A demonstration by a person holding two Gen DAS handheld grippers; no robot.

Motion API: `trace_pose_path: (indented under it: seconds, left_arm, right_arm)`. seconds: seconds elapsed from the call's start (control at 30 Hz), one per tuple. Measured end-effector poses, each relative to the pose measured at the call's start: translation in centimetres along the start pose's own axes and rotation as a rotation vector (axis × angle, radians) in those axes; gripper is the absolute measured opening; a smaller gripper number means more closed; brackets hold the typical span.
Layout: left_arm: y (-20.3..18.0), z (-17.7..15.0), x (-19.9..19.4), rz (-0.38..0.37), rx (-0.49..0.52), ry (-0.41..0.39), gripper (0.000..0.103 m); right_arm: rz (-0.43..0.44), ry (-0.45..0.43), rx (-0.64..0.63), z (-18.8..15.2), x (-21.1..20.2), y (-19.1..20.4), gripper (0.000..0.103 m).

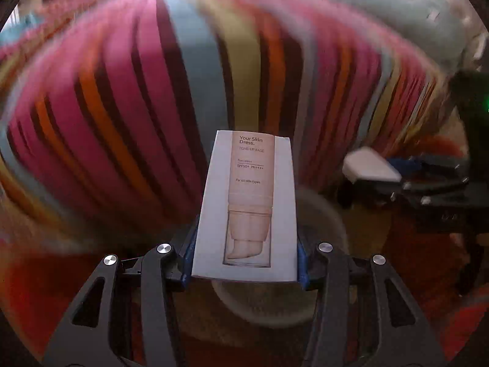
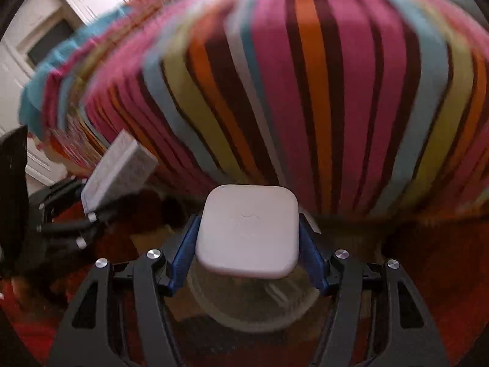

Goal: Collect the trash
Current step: 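Carry both items over the wastebasket and open both grippers to drop them, then move both grippers back over the items on the bed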

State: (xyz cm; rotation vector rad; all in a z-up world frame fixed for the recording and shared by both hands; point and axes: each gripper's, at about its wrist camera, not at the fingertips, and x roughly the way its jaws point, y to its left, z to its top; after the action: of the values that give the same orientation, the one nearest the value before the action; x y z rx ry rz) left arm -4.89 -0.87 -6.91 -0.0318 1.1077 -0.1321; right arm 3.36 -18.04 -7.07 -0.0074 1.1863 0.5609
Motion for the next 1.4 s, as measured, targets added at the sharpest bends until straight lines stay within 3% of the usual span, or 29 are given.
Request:
trace_pose_path:
  seconds: [0.17, 0.3, 0.53, 0.57, 0.6, 0.67, 1.17, 1.3, 1.4]
  left_arm:
    - [-1.3, -3.4, 6.9, -0.04, 0.014, 0.247, 0.049]
    - [-1.7, -4.3, 9.1, -0.061, 0.018, 0.324, 0.049]
    - [-1.9, -4.4, 9.2, -0.063, 0.025, 0.337, 0.05]
    - [-1.9, -4.4, 9.3, -0.058, 0.025, 0.345, 0.056]
    - [-1.9, -4.3, 9.4, -0.051, 0.024, 0.348, 0.071]
    - [-2.0, -4.2, 9.6, -0.049, 0.021, 0.343, 0.078]
    - [-1.5, -4.0, 9.4, -0.028, 0.005, 0.315, 0.081]
    - [-0.9, -3.1, 7.3, -0.011, -0.003, 0.255, 0.081]
    - [-0.3, -1.1, 4.1, -0.041, -0.007, 0.185, 0.081]
  right_arm:
    - [-0.053, 0.095, -0.017, -1.9, 3.7, 0.5, 0.059]
    - [-0.08, 0.166, -0.03, -2.5, 6.5, 0.7, 0.059]
    - [-0.096, 0.182, -0.031, -2.4, 7.9, 1.1, 0.06]
    - [-0.098, 0.178, -0.032, -2.6, 7.6, 1.0, 0.062]
    - [-0.101, 0.177, -0.032, -3.0, 7.4, 0.9, 0.069]
    - [-0.108, 0.177, -0.03, -3.2, 7.0, 0.6, 0.076]
    - [-0.134, 0.17, -0.028, -3.3, 6.8, 0.5, 0.076]
    - [-0.133, 0.13, -0.041, -2.7, 5.0, 1.0, 0.076]
    - [-0.114, 0.054, -0.045, -1.1, 2.1, 1.1, 0.076]
